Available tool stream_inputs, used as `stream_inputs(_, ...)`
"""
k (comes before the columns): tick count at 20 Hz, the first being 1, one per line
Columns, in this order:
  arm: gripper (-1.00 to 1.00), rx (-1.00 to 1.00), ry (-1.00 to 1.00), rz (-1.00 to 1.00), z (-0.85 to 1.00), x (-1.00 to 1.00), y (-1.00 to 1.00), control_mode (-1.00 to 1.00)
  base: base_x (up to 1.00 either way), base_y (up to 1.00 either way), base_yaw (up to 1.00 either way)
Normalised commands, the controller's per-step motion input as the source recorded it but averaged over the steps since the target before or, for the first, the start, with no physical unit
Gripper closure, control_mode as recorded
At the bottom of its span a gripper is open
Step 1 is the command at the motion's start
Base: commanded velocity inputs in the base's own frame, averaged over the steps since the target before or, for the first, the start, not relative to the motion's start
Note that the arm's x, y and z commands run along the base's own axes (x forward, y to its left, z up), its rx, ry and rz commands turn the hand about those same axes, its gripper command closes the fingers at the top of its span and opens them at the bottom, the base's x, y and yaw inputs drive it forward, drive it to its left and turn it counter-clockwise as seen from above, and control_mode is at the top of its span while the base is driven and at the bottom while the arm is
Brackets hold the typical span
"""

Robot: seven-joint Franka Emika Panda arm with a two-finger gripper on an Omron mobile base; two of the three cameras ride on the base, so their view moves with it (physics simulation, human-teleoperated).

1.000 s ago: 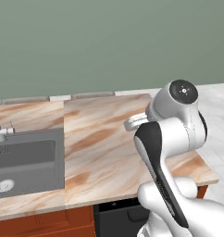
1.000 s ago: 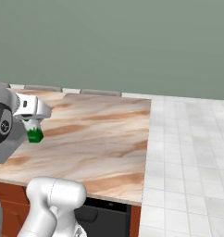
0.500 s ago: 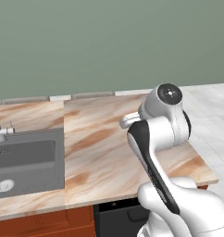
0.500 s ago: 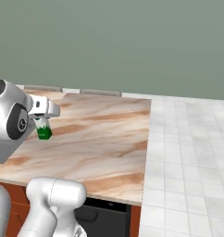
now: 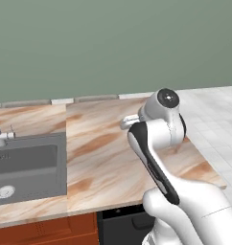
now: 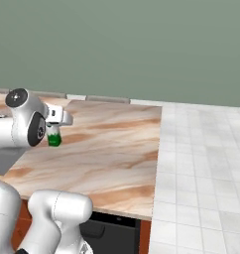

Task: Move the drinks to the dining counter.

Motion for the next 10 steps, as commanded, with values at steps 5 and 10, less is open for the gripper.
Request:
stream_inputs(5,1.0,0.03,0.0,0.0,-0.26,0.41,0.0,-1.0,0.0,0.0,0.0)
stream_inputs(10,1.0,-0.02,0.0,0.0,-0.16,0.3,0.03,-1.0,0.0,0.0,0.0)
